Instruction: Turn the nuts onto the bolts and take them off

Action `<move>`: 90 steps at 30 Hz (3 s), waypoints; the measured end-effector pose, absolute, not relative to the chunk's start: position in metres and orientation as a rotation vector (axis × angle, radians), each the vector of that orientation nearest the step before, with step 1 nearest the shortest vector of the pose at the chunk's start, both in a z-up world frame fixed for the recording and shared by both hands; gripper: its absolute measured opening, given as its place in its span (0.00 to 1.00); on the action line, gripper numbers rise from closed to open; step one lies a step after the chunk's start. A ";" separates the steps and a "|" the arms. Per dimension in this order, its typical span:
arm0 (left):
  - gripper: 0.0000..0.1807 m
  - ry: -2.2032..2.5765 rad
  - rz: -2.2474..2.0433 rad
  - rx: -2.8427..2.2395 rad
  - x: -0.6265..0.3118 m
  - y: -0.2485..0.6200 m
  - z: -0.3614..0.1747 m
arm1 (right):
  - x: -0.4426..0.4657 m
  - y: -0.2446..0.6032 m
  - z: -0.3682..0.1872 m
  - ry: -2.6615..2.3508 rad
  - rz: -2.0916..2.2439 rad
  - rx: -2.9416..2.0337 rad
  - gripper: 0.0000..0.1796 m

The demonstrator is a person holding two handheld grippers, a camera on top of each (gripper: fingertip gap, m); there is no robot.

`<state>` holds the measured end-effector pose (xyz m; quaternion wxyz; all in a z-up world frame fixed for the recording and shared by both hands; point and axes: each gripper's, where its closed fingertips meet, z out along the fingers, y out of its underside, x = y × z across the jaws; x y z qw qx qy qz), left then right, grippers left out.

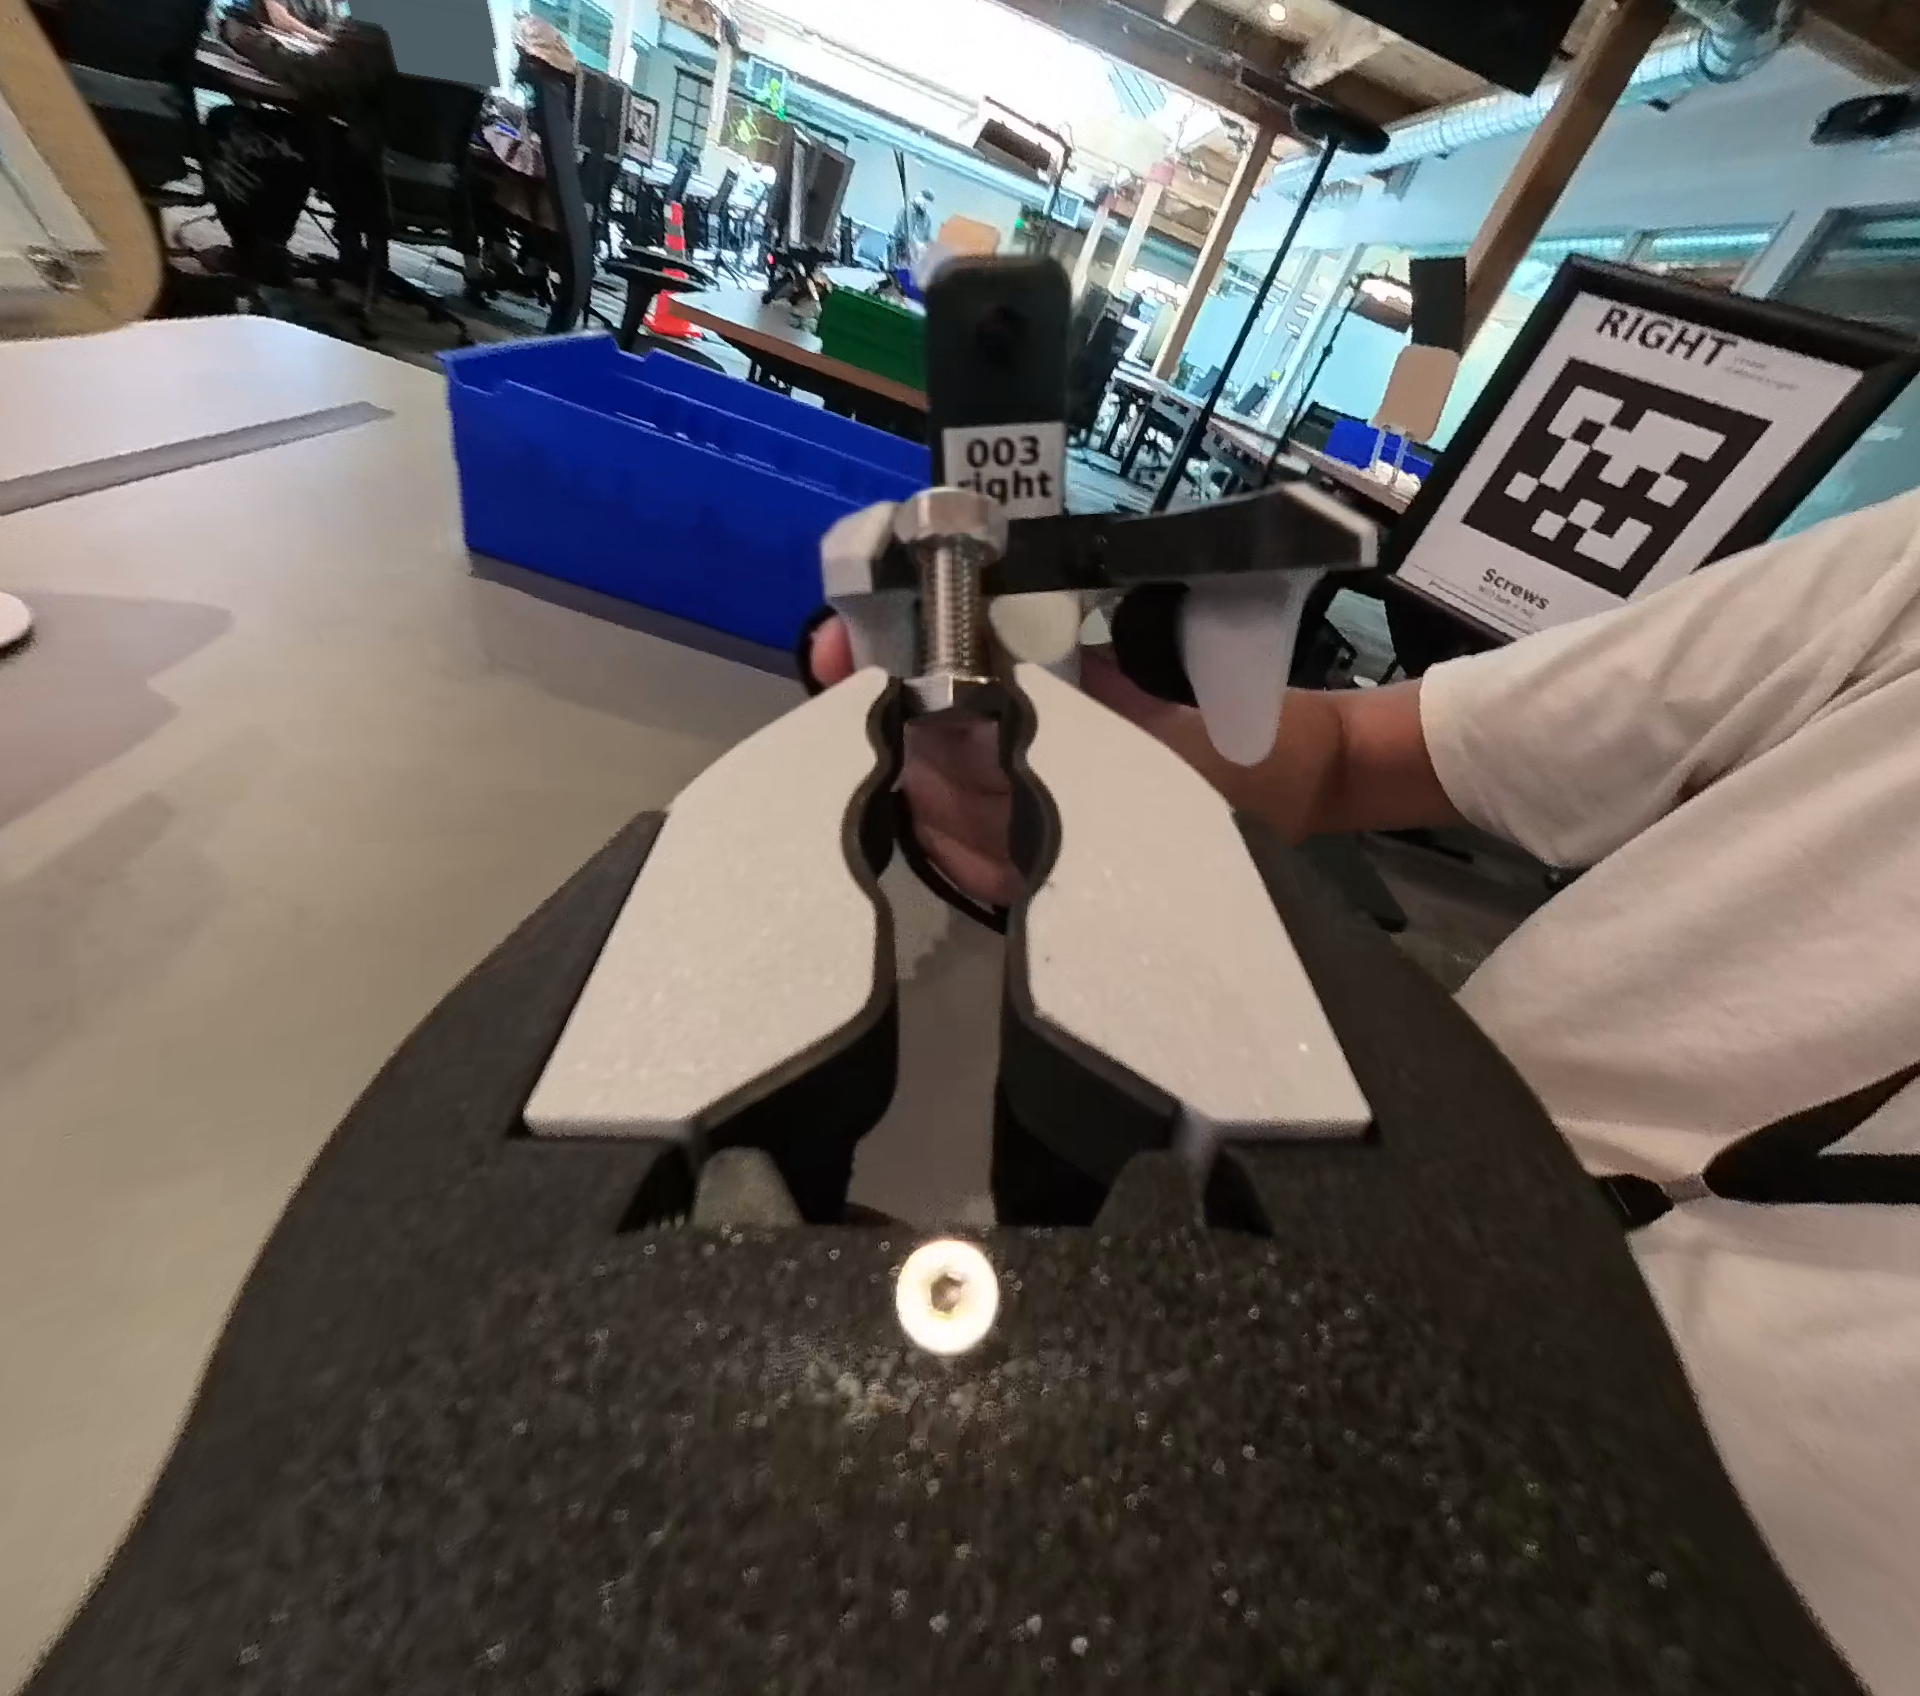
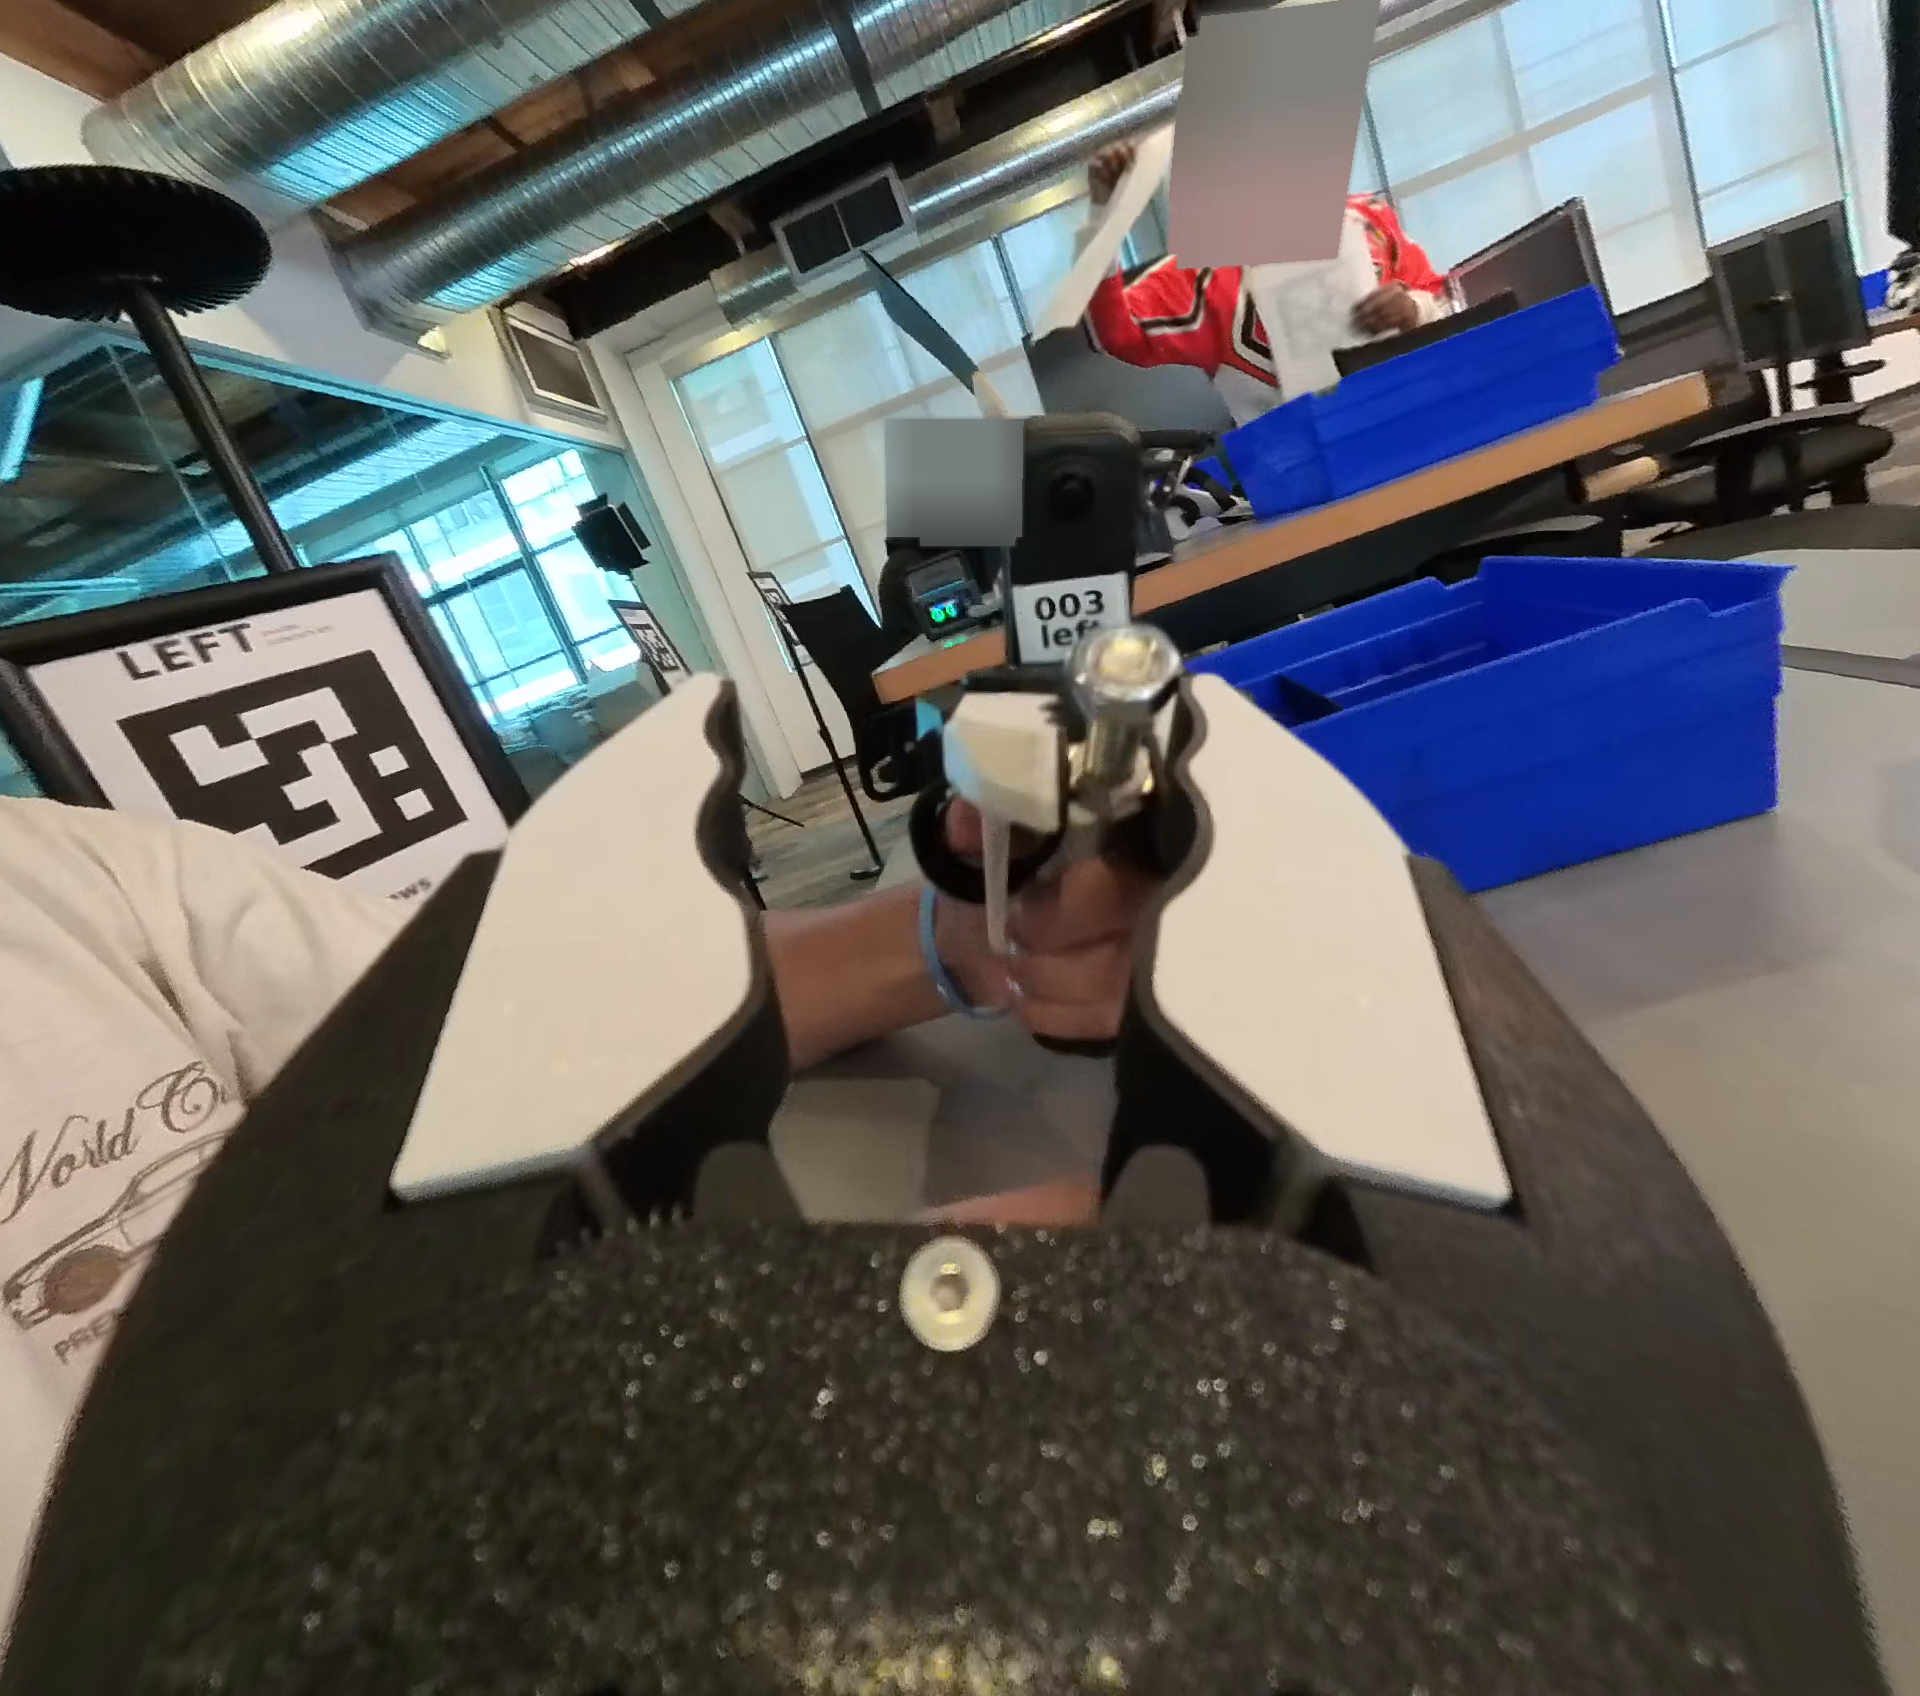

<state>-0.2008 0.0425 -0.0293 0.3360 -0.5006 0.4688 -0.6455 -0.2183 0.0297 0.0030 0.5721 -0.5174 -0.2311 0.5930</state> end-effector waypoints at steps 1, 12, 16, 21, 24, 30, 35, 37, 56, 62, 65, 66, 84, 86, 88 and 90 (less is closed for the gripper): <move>0.09 1.193 -1.683 -1.310 -0.204 0.048 -0.027 | -0.217 0.029 0.002 -0.545 1.389 -1.219 0.43; 0.09 1.287 -1.697 -1.296 -0.195 0.030 -0.034 | -0.224 0.029 0.005 -0.556 1.423 -1.200 0.41; 0.09 1.193 -1.669 -1.316 -0.202 0.049 -0.028 | -0.219 0.029 -0.001 -0.542 1.394 -1.231 0.44; 0.09 1.168 -1.722 -1.296 -0.210 0.052 -0.021 | -0.217 0.034 0.001 -0.526 1.394 -1.224 0.41; 0.09 1.265 -1.721 -1.286 -0.202 0.034 -0.028 | -0.220 0.037 0.005 -0.524 1.404 -1.213 0.42; 0.09 1.184 -1.715 -1.303 -0.202 0.047 -0.025 | -0.223 0.031 0.004 -0.526 1.383 -1.209 0.47; 0.09 1.115 -1.721 -1.301 -0.214 0.060 -0.018 | -0.218 0.033 0.002 -0.514 1.392 -1.210 0.42; 0.09 1.188 -1.716 -1.298 -0.207 0.048 -0.023 | -0.219 0.037 0.004 -0.505 1.398 -1.212 0.42; 0.09 1.266 -1.655 -1.316 -0.209 0.045 -0.030 | -0.180 0.037 -0.023 -0.661 1.079 -1.373 0.37; 0.09 1.361 -1.679 -1.319 -0.204 0.029 -0.040 | -0.179 0.033 -0.036 -0.818 1.002 -1.417 0.34; 0.09 1.440 -1.665 -1.324 -0.200 0.018 -0.049 | -0.184 0.029 -0.041 -0.885 0.950 -1.413 0.31; 0.09 1.462 -1.657 -1.327 -0.199 0.015 -0.052 | -0.186 0.027 -0.042 -0.900 0.955 -1.412 0.30; 0.10 1.517 -1.561 -1.373 -0.185 0.008 -0.074 | -0.195 0.018 -0.058 -1.017 0.982 -1.482 0.11; 0.14 1.488 -1.513 -1.358 -0.183 0.011 -0.071 | -0.193 0.020 -0.055 -1.004 0.957 -1.470 0.11; 0.35 1.461 -1.454 -1.336 -0.184 0.013 -0.066 | -0.189 0.024 -0.052 -0.980 0.937 -1.468 0.11; 0.39 1.403 -1.308 -1.347 -0.183 0.026 -0.065 | -0.182 0.028 -0.048 -0.942 0.905 -1.475 0.11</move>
